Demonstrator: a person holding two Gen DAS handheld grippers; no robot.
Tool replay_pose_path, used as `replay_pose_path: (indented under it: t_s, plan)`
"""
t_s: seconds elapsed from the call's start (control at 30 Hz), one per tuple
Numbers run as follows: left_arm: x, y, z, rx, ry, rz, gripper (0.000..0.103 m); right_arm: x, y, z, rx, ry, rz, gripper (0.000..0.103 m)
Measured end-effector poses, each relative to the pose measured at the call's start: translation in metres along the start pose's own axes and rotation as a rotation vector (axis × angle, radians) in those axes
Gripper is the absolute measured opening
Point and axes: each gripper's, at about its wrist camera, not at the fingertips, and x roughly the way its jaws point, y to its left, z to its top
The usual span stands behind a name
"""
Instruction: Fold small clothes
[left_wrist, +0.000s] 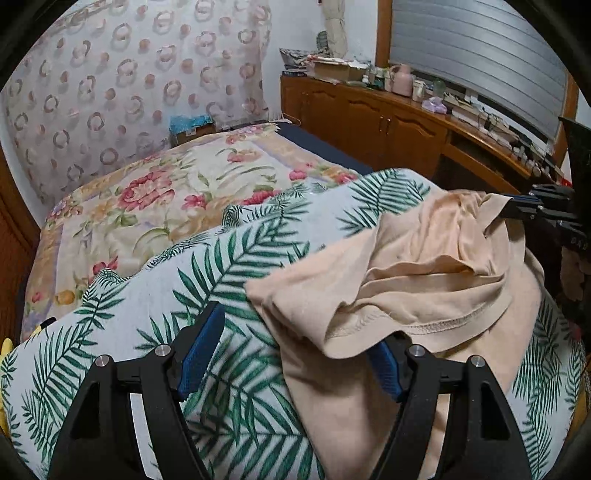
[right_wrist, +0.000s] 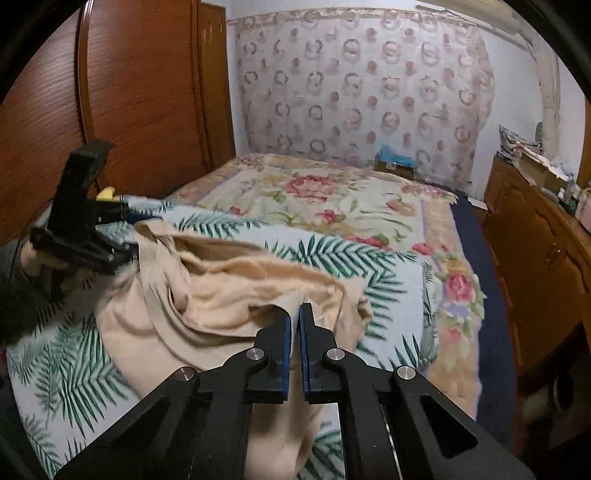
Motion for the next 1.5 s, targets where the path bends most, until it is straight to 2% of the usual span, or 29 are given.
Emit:
replay_pose_path:
  t_s: [0.13,0.3,0.4,0.47,0.57,0.77,0.83,0.97,1.03,1.07,1.17,1.3,1.5]
  plan:
    - [0.003,0.012,0.004,-0.043,-0.016,0.029,0.074,0.007,-0.024,0.007,0.116,-0.015,-0.011,0.003]
    - [0.009,0.024,0.003,-0.079,-0.01,0.05,0.074,0.011,-0.033,0.013,0.168,-0.019,-0.125,0.004]
    - [0.013,0.029,0.004,-0.09,-0.007,0.06,0.074,0.006,-0.037,0.012,0.213,-0.027,-0.13,0.018]
    - [0.016,0.032,0.006,-0.094,-0.005,0.073,0.074,0.002,-0.035,0.013,0.227,-0.027,-0.157,0.039]
    - [0.018,0.037,0.008,-0.11,-0.01,0.082,0.074,-0.009,-0.037,0.013,0.256,-0.056,-0.175,0.059]
    - [0.022,0.041,0.006,-0.118,-0.009,0.099,0.074,-0.006,-0.016,0.014,0.25,-0.064,-0.257,0.071]
    - [0.023,0.041,0.005,-0.11,-0.008,0.102,0.074,-0.002,-0.015,0.015,0.254,-0.031,-0.284,0.071]
    - [0.023,0.042,0.005,-0.111,-0.007,0.103,0.074,0.022,-0.006,0.022,0.152,0.075,-0.36,0.071]
    - [0.023,0.041,0.005,-0.111,-0.01,0.099,0.074,0.04,-0.003,0.02,0.107,0.159,-0.341,0.071]
    - [0.023,0.041,0.004,-0.109,-0.012,0.097,0.074,0.044,0.001,0.018,0.097,0.171,-0.329,0.071]
    - [0.02,0.04,0.001,-0.102,-0.021,0.09,0.074,0.044,0.007,0.017,0.103,0.157,-0.298,0.071]
    - [0.013,0.037,-0.001,-0.095,-0.034,0.076,0.074,0.023,0.008,0.023,0.165,0.074,-0.267,0.071]
    - [0.002,0.028,-0.003,-0.077,-0.048,0.053,0.074,-0.008,0.02,0.026,0.185,-0.041,-0.264,0.072]
